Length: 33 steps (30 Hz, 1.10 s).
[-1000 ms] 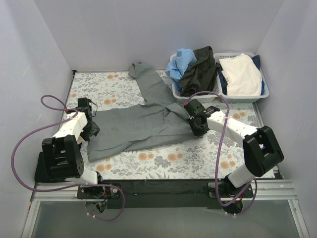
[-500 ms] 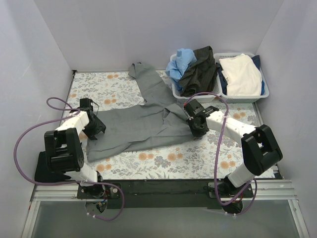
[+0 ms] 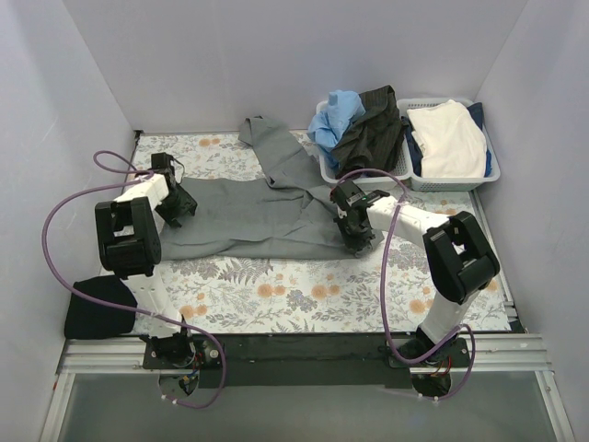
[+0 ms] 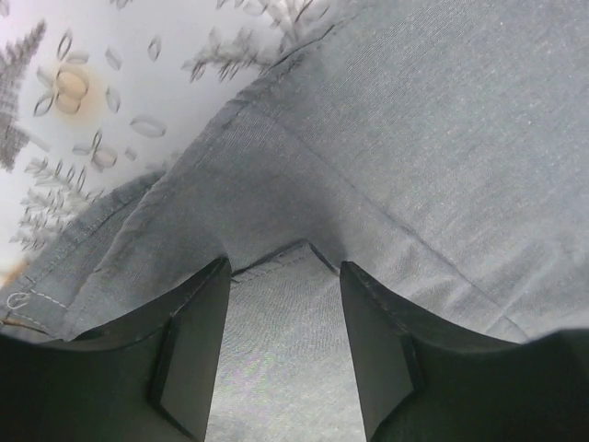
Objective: Fold and stack the long sleeve shirts
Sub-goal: Flatten the shirt out
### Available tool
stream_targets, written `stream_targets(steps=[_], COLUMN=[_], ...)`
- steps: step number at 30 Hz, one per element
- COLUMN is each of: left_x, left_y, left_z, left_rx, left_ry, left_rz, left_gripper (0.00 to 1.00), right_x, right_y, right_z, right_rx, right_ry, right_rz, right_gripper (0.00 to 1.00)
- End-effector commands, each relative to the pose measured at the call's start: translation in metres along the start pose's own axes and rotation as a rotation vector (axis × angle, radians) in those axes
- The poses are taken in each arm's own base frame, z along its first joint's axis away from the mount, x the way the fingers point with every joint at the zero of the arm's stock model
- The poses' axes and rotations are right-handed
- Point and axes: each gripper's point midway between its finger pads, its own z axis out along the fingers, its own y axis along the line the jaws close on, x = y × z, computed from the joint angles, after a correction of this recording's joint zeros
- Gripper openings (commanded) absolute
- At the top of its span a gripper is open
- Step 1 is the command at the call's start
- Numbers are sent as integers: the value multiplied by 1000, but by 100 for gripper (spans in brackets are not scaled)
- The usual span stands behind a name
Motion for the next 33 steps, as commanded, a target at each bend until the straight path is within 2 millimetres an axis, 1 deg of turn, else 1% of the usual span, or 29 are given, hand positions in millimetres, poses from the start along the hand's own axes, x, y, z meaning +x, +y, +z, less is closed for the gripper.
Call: stream_targets(steps=[1, 2, 5, 8, 10, 11, 14, 15, 18, 19, 20, 23, 25, 28, 30, 33], left_x=[-16, -15, -8, 1, 1, 1, -3, -6, -17, -20, -25, -36, -38, -38, -35, -25], left_y=[-9, -9, -8, -7, -7, -6, -4, -3, -1, 4, 4, 9, 12, 14, 11, 1], left_z=[-3, -5, 0, 8, 7, 7, 2, -1, -13, -16, -23, -37, -42, -45, -45, -42], left_rx=[35, 37, 39, 40, 44, 43, 31, 19, -2, -25, -28, -53, -67, -69, -47, 16], left_ry=[-41, -40, -7, 31, 28, 27, 13, 1, -32, -44, -64, -107, -122, -127, -113, -67], left_rz=[9, 13, 35, 55, 59, 62, 74, 77, 76, 79, 77, 77, 82, 90, 97, 102], left_gripper=[46, 44, 35, 32, 29, 25, 15, 8, 3, 2, 0, 0, 0, 12, 23, 31], right_x=[-33, -33, -33, -35, -38, -38, -39, -40, -38, -39, -37, -37, -35, -34, -33, -33], right_y=[7, 7, 8, 10, 10, 11, 12, 12, 12, 12, 12, 11, 11, 11, 11, 10], right_z=[-8, -8, -7, -7, -7, -8, -7, -7, -7, -7, -6, -6, -5, -4, -4, -4], right_rx=[-27, -27, -33, -40, -41, -45, -50, -50, -48, -49, -48, -44, -43, -41, -43, -41], right_ry=[-86, -85, -85, -86, -92, -91, -91, -93, -89, -90, -86, -88, -85, -84, -82, -84], right_rz=[17, 17, 16, 16, 17, 17, 18, 17, 22, 21, 22, 27, 28, 30, 31, 30], right_gripper=[1, 1, 1, 1, 1, 1, 1, 1, 1, 1, 1, 1, 1, 1, 1, 1])
